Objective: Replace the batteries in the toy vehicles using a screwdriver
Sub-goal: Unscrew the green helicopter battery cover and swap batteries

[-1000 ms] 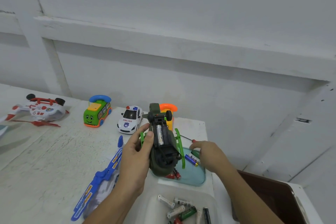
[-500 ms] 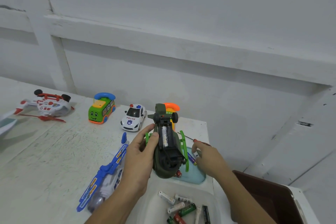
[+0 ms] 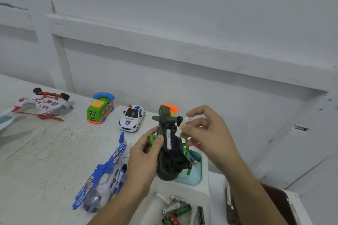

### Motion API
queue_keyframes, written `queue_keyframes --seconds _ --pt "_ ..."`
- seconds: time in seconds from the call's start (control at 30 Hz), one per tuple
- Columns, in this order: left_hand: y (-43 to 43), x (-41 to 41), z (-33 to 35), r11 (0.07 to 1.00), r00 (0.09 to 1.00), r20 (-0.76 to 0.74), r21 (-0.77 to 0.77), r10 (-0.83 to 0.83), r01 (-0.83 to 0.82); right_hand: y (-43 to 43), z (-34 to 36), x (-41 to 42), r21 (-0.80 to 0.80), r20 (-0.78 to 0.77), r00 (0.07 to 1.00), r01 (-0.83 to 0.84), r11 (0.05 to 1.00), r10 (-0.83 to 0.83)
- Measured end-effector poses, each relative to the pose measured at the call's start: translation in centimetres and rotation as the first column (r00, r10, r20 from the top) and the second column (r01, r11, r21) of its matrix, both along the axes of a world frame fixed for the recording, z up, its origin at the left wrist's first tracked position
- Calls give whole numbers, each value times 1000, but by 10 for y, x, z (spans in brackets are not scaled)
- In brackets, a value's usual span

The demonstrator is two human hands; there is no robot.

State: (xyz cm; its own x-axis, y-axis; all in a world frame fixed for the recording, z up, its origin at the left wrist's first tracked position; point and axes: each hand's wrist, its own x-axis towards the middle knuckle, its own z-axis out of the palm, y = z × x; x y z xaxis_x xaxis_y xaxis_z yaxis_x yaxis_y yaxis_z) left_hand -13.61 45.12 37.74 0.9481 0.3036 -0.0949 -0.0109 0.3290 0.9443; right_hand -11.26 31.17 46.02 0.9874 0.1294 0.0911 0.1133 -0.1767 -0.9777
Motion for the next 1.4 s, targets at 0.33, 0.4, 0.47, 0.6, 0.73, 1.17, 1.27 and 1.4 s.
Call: queue_keyframes --seconds 0.33,0.4,0.47,0.6,0.73,1.17,1.27,1.4 --pt "-6 0 5 996 997 43 69 59 -62 18 -13 -1 -438 113 990 -23 898 80" --pt "-7 0 4 994 996 41 79 74 -78 16 -12 2 -504 72 989 -73 860 127" --pt "-9 0 4 994 996 36 69 82 -85 15 -10 5 -550 69 987 -83 831 144" --pt "-11 2 3 993 996 25 74 89 -90 17 -11 7 -605 111 983 -50 795 147" --pt "-12 2 1 994 996 17 71 82 -83 19 -14 9 -644 133 982 -19 765 137" --pt "6 12 2 998 997 -25 -5 66 -66 5 -16 29 59 -132 989 -59 996 67" --pt "15 15 4 999 998 -40 -12 48 -48 -10 -35 46 201 -275 960 -3 980 59" --pt "25 18 8 999 998 -58 -28 13 -15 -29 -76 62 -213 -223 968 69 975 -117"
